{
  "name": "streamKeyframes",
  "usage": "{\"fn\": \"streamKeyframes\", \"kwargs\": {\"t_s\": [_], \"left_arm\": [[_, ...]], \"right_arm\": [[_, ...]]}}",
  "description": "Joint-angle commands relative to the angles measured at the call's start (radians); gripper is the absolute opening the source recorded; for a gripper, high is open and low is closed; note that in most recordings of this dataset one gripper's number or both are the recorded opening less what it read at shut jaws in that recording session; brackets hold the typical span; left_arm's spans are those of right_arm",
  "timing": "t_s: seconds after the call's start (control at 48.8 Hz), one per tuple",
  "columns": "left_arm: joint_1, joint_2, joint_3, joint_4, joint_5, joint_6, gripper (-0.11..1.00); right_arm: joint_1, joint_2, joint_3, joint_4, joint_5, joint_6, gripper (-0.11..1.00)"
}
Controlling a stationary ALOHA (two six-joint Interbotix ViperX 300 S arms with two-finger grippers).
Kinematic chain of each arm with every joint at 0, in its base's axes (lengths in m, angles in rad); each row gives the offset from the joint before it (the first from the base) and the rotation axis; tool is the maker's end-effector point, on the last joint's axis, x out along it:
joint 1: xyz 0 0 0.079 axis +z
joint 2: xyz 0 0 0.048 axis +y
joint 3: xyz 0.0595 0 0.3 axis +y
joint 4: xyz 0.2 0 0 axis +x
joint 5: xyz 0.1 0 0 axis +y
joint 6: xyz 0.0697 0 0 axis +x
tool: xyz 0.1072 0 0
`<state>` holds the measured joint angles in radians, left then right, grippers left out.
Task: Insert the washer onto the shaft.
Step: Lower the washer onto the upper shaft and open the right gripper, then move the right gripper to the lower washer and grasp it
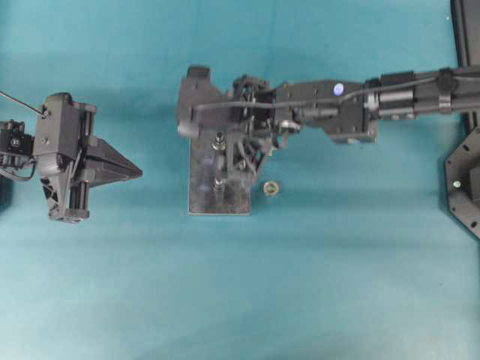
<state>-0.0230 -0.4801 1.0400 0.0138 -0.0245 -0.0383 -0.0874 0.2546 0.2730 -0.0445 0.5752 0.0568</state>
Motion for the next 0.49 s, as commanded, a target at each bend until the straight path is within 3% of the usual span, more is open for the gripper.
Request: {"fn": "streamKeyframes", "kwargs": {"t_s": [0.0, 0.266, 0.471], "left_arm": [[-0.003, -0.005, -0.011, 0.002, -0.006, -0.002, 0.0], [-0.002, -0.009, -0.011, 0.002, -0.006, -0.002, 0.0], [-0.002, -0.011, -0.011, 0.002, -0.006, -0.006, 0.0]], "right_arm": [[0.031, -0.02, -0.015, 0.005, -0.002, -0.005, 0.78], [-0.028, -0.044, -0.012, -0.003, 0.034, -0.005, 0.77], [-0.048, -0.089, 0.044, -0.003, 0.049, 0.003, 0.77]]}}
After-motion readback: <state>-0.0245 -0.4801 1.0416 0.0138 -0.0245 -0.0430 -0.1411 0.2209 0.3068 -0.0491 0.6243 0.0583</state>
